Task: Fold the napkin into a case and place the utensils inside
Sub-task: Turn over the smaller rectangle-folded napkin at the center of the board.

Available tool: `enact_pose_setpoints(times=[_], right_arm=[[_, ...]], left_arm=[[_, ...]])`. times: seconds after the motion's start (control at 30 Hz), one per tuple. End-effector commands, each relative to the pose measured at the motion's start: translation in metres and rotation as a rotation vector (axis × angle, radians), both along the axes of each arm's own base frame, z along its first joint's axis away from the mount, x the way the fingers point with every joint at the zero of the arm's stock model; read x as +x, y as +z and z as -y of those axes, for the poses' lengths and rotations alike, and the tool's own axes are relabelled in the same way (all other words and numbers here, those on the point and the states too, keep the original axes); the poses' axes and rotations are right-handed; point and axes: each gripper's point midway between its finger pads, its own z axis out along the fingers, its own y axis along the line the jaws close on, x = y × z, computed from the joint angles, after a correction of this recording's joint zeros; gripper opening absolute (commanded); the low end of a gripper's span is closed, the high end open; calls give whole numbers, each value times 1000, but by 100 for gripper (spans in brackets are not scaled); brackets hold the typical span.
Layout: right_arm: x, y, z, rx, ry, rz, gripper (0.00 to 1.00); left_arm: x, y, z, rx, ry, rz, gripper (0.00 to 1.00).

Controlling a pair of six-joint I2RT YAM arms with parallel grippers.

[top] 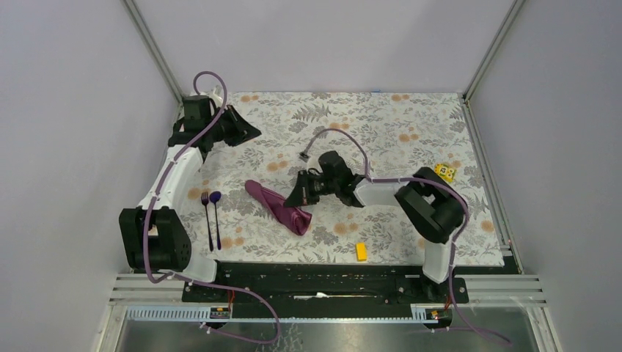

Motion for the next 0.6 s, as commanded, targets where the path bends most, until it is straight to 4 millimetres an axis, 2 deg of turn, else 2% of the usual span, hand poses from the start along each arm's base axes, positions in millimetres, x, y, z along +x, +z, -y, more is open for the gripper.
enact_pose_setpoints(times=[0.0, 0.07, 0.2, 0.33, 0.43, 0.5, 0.53, 0.57], right_arm=[[-12, 7, 3, 272, 64, -299, 0], [-5, -2, 15, 299, 42, -336, 0], [7, -32, 41, 249, -26, -366, 0], [25, -60, 69, 163, -95, -377, 2], [40, -83, 89, 22, -121, -354, 13], [51, -98, 109, -206, -131, -291, 30], [52, -99, 122, -321, -118, -265, 35], [56, -91, 134, -405, -116, -216, 41]], left_arm=[[-14, -1, 6, -5, -50, 14, 12], [-18, -6, 9, -6, -67, 5, 12], [-28, -22, 23, -27, -135, -36, 8], [-33, -36, 34, -26, -162, -63, 11], [-38, -51, 50, -26, -198, -98, 14], [-43, -66, 67, -34, -227, -138, 10], [-45, -75, 74, -42, -231, -158, 5], [-47, -84, 79, -55, -228, -178, 3]])
